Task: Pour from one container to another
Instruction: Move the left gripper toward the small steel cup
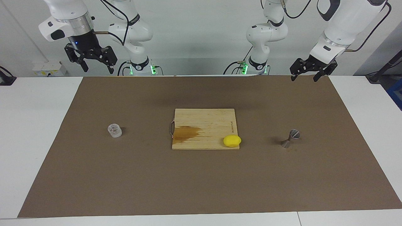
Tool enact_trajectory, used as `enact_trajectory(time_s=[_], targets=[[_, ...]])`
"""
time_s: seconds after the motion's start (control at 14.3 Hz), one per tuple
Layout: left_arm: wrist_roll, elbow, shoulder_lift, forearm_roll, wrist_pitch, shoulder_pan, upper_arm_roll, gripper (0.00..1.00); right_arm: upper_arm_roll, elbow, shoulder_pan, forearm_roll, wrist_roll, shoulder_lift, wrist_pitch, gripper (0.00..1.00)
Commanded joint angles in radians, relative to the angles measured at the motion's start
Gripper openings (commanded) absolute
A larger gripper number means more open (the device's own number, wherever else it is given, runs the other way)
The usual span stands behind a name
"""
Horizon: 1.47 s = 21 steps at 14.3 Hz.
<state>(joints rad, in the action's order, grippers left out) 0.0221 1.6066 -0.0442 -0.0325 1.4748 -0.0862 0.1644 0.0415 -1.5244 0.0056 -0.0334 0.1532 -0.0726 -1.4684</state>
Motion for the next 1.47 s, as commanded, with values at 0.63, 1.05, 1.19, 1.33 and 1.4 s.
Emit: enact_trajectory(time_s=[0.63,1.05,1.19,1.33,1.4], targets=[[-0.045,0.027,-0.014,-0.001,0.068,0.012,-0.006,1.0,0.0,0.012,-0.041,0.013,-0.018,0.027,0.051,1.0],[-0.05,-0.056,0.091,0.032,0.041,0.013,-0.008,1.0,0.001,0.006,-0.035,0.021,-0.02,0.027,0.048,1.0],[-0.097,-0.06,0.127,0.078,0.053,0.023,-0.006,1.0,0.001,-0.005,-0.038,0.021,-0.02,0.02,0.045,1.0],[-0.132,-0.111,0.188,0.085,0.052,0.022,-0.009,1.0,0.001,-0.005,-0.039,0.021,-0.021,0.02,0.045,1.0],[-0.137,-0.132,0.208,0.085,0.05,0.019,-0.011,1.0,0.001,-0.003,-0.038,0.02,-0.021,0.02,0.042,1.0]])
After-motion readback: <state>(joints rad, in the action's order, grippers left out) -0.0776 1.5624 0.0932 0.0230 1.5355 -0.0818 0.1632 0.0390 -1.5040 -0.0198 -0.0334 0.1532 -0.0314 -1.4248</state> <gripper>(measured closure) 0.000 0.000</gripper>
